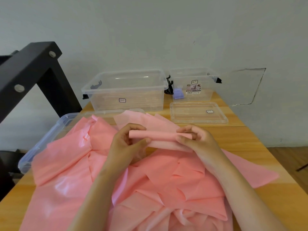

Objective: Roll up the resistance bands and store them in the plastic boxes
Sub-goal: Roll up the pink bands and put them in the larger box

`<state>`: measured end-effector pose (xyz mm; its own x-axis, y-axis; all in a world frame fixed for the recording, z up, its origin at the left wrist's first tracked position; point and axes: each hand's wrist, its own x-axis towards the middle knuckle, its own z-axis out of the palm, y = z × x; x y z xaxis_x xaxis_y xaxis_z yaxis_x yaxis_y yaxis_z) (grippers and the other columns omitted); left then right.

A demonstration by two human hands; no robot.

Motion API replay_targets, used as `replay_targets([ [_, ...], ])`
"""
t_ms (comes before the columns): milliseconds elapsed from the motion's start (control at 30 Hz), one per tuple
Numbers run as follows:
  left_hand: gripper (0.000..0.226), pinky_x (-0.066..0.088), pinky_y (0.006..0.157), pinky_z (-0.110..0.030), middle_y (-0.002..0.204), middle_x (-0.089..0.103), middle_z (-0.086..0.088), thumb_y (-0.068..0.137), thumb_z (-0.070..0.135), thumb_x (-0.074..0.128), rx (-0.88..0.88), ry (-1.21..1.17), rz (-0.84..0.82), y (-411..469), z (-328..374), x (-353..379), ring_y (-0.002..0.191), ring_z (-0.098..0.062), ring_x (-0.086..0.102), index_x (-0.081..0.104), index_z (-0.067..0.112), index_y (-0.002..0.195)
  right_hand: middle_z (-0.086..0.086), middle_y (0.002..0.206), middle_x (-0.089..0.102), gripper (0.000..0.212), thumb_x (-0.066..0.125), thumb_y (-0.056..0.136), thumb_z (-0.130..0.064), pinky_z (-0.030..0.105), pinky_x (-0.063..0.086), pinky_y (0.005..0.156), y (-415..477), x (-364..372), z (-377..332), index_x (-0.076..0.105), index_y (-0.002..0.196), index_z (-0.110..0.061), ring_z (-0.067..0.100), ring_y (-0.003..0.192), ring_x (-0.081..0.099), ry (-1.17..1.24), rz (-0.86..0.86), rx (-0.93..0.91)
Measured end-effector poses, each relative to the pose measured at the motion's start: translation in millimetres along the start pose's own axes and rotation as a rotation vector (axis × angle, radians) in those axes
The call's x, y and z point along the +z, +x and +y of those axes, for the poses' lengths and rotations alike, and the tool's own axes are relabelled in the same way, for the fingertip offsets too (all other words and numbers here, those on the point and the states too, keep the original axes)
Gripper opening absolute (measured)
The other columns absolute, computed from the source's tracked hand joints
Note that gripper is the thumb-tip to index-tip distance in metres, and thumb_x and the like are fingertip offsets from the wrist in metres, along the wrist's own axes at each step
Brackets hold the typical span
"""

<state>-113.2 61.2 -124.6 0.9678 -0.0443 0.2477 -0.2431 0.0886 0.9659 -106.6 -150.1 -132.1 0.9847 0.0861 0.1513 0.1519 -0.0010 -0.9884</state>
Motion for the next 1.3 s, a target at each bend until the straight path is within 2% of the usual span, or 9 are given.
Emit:
replay_targets([
  [167, 0.011, 0.03, 0.035, -0.019, 0.054, 0.041, 0.002, 0.09, 0.007, 0.061, 0.0, 0.13, -0.029, 0.9, -5.2, -2.0, 0.04, -0.012, 0.034, 0.053, 0.009, 0.097, -0.011, 0.075, 0.066, 0.016, 0.073, 0.077, 0.001, 0.011, 0.045, 0.064, -0.5, 1.1, -4.6, 0.065, 0.085, -0.01, 0.0, 0.07, 0.059, 0.041, 0.068, -0.11],
  [300, 0.01, 0.039, 0.047, -0.018, 0.065, 0.048, 0.015, 0.09, 0.016, 0.063, 0.038, 0.24, -0.05, 1.9, -8.5, -4.5, 0.057, -0.004, 0.042, 0.055, 0.013, 0.096, -0.013, 0.072, 0.065, 0.015, 0.074, 0.077, -0.001, 0.011, 0.044, 0.062, -0.1, 1.1, -3.7, 0.065, 0.084, -0.011, 0.001, 0.069, 0.058, 0.026, 0.073, -0.122],
  [367, 0.014, 0.038, 0.056, -0.015, 0.072, 0.053, 0.014, 0.089, 0.02, 0.066, 0.039, 0.198, -0.065, 1.8, -7.8, -5.4, 0.066, -0.003, 0.045, 0.056, 0.012, 0.096, -0.013, 0.072, 0.065, 0.015, 0.074, 0.077, -0.001, 0.012, 0.044, 0.063, -0.1, 1.6, -2.6, 0.064, 0.082, -0.011, 0.001, 0.069, 0.058, 0.026, 0.072, -0.126],
  [500, 0.021, 0.036, 0.061, -0.019, 0.082, 0.055, 0.012, 0.082, 0.036, 0.059, 0.023, 0.186, -0.057, 3.3, -8.6, -6.6, 0.073, -0.006, 0.046, 0.059, 0.017, 0.092, -0.009, 0.077, 0.065, 0.019, 0.075, 0.076, 0.0, 0.013, 0.044, 0.068, 0.6, 0.9, -1.7, 0.064, 0.083, -0.013, 0.003, 0.074, 0.059, 0.009, 0.075, -0.126],
  [633, 0.008, 0.036, 0.047, -0.02, 0.067, 0.049, 0.012, 0.09, 0.023, 0.065, 0.004, 0.197, 0.004, 3.1, -9.6, -5.3, 0.057, -0.007, 0.041, 0.058, 0.022, 0.095, -0.006, 0.087, 0.068, 0.023, 0.077, 0.074, -0.003, 0.014, 0.046, 0.073, 0.7, 0.4, -0.9, 0.066, 0.091, -0.014, 0.004, 0.081, 0.063, 0.033, 0.017, -0.095],
  [700, 0.014, 0.034, 0.038, -0.02, 0.064, 0.043, 0.003, 0.09, 0.018, 0.063, -0.032, 0.175, 0.025, 2.6, -9.4, -5.5, 0.049, -0.009, 0.038, 0.057, 0.029, 0.096, -0.007, 0.089, 0.07, 0.024, 0.078, 0.076, -0.009, 0.015, 0.047, 0.074, 1.1, 1.1, -0.3, 0.068, 0.097, -0.014, 0.005, 0.083, 0.065, 0.04, 0.035, -0.033],
  [867, 0.016, 0.035, 0.035, -0.02, 0.065, 0.044, 0.001, 0.088, 0.016, 0.066, -0.062, 0.189, 0.003, 1.6, -9.9, -3.7, 0.046, -0.007, 0.037, 0.057, 0.026, 0.097, -0.012, 0.078, 0.07, 0.01, 0.072, 0.08, -0.008, 0.01, 0.045, 0.066, 1.3, -0.3, 0.4, 0.069, 0.089, -0.012, 0.0, 0.075, 0.063, 0.029, 0.121, -0.037],
  [1133, 0.012, 0.035, 0.04, -0.015, 0.076, 0.051, 0.007, 0.088, 0.023, 0.065, -0.03, 0.3, -0.014, -0.3, -12.0, 1.4, 0.056, -0.001, 0.042, 0.055, 0.021, 0.096, -0.01, 0.082, 0.067, 0.019, 0.075, 0.077, -0.003, 0.011, 0.045, 0.069, -0.5, -1.3, -3.5, 0.066, 0.091, -0.011, 0.0, 0.078, 0.06, 0.055, 0.031, -0.098],
  [1300, 0.022, 0.04, 0.061, -0.012, 0.099, 0.057, 0.007, 0.086, 0.019, 0.068, -0.003, 0.277, -0.011, -0.1, -13.3, 1.1, 0.077, -0.002, 0.051, 0.054, 0.018, 0.103, -0.011, 0.08, 0.065, 0.016, 0.07, 0.08, 0.0, 0.009, 0.043, 0.068, -0.8, 1.9, -1.0, 0.066, 0.089, -0.013, -0.001, 0.075, 0.059, 0.046, 0.031, -0.101],
])
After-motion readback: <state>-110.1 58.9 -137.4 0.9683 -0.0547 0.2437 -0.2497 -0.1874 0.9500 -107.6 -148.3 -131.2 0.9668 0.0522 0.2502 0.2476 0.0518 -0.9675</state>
